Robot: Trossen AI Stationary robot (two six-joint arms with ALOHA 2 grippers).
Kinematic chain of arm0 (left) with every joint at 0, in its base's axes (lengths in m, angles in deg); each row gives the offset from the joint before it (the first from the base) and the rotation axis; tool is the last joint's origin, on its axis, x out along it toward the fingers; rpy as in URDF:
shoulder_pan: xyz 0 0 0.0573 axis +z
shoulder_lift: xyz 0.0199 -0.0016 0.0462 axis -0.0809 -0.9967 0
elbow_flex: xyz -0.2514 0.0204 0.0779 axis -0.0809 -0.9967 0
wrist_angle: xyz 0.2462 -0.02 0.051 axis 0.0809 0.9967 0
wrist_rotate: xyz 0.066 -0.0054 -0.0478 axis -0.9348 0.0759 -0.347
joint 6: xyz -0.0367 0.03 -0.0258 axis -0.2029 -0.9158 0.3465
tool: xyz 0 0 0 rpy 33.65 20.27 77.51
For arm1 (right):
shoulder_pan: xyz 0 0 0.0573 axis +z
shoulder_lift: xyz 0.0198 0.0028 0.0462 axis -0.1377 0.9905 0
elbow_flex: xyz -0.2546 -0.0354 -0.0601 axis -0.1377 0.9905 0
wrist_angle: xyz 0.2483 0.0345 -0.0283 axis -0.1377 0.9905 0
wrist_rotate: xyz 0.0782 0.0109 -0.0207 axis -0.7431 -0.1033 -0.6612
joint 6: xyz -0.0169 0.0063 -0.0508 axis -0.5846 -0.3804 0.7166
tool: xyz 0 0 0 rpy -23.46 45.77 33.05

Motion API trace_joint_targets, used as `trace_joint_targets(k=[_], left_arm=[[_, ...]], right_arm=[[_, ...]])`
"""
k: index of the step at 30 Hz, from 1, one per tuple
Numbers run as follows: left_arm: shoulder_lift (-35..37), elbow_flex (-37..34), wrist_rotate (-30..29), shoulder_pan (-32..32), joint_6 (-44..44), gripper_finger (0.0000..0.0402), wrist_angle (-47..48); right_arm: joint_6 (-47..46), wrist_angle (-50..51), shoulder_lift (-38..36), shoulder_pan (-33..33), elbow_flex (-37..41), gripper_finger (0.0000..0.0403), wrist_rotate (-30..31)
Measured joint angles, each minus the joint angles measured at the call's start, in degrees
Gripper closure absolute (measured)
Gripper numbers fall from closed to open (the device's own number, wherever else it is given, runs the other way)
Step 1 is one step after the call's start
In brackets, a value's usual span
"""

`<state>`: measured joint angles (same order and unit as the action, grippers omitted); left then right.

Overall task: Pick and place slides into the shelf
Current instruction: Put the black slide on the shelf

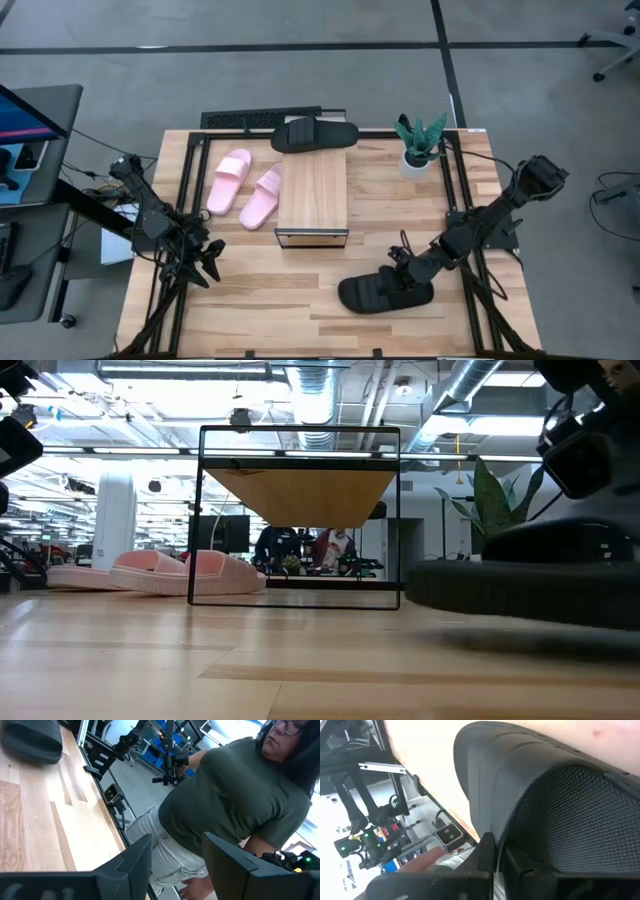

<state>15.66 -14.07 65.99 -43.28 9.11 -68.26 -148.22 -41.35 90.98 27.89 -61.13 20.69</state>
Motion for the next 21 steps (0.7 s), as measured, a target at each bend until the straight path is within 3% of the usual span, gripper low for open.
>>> trace_joint_targets(k=[16, 21], left_arm=[[0.0, 0.0, 0.0, 0.0, 0.0, 0.0239, 0.0], [0.0, 0.0, 0.0, 0.0, 0.0, 0.0239, 0.0]], right_arm=[[3.8, 9.0, -10.1, -0.7, 0.0, 0.0402, -0.7], [4.9, 19.3, -15.0, -1.0, -2.3, 0.0402, -0.6]])
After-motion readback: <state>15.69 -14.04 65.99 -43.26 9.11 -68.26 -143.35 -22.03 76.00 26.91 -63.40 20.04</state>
